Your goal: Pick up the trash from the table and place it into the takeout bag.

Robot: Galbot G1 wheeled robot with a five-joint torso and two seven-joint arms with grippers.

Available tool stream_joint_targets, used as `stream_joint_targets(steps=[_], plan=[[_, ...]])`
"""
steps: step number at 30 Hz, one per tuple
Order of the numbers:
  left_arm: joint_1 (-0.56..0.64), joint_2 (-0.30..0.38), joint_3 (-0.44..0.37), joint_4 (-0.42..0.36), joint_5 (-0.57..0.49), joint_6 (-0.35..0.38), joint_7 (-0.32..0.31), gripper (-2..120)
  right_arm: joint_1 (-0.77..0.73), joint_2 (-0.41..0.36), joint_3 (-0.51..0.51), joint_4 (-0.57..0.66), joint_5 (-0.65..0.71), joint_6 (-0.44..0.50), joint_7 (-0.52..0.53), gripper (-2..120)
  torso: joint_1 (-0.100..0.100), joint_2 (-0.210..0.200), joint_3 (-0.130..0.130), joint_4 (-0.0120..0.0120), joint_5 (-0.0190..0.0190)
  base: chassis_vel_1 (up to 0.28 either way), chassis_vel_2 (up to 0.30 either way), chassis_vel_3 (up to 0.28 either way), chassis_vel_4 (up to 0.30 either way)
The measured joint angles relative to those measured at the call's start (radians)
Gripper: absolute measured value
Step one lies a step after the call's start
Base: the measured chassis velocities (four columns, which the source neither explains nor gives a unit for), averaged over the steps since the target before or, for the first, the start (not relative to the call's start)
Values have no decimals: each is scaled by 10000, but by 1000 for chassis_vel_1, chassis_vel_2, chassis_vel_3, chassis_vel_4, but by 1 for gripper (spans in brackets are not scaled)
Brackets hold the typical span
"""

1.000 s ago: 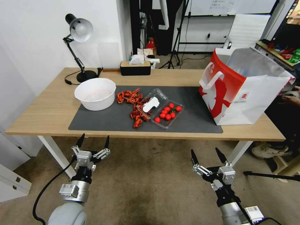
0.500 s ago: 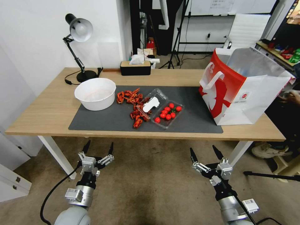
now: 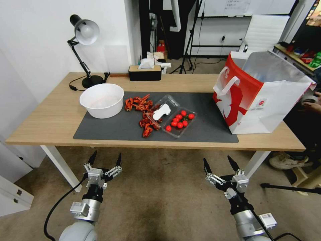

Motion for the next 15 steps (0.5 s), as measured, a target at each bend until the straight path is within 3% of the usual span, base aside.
stream_joint_targets(steps=[15], plan=[[0,6,-1,-5,9,11,-4,100,-4,1,-1,15,-8,0,10,100,0,0,0,0,0,0,0,0,0]])
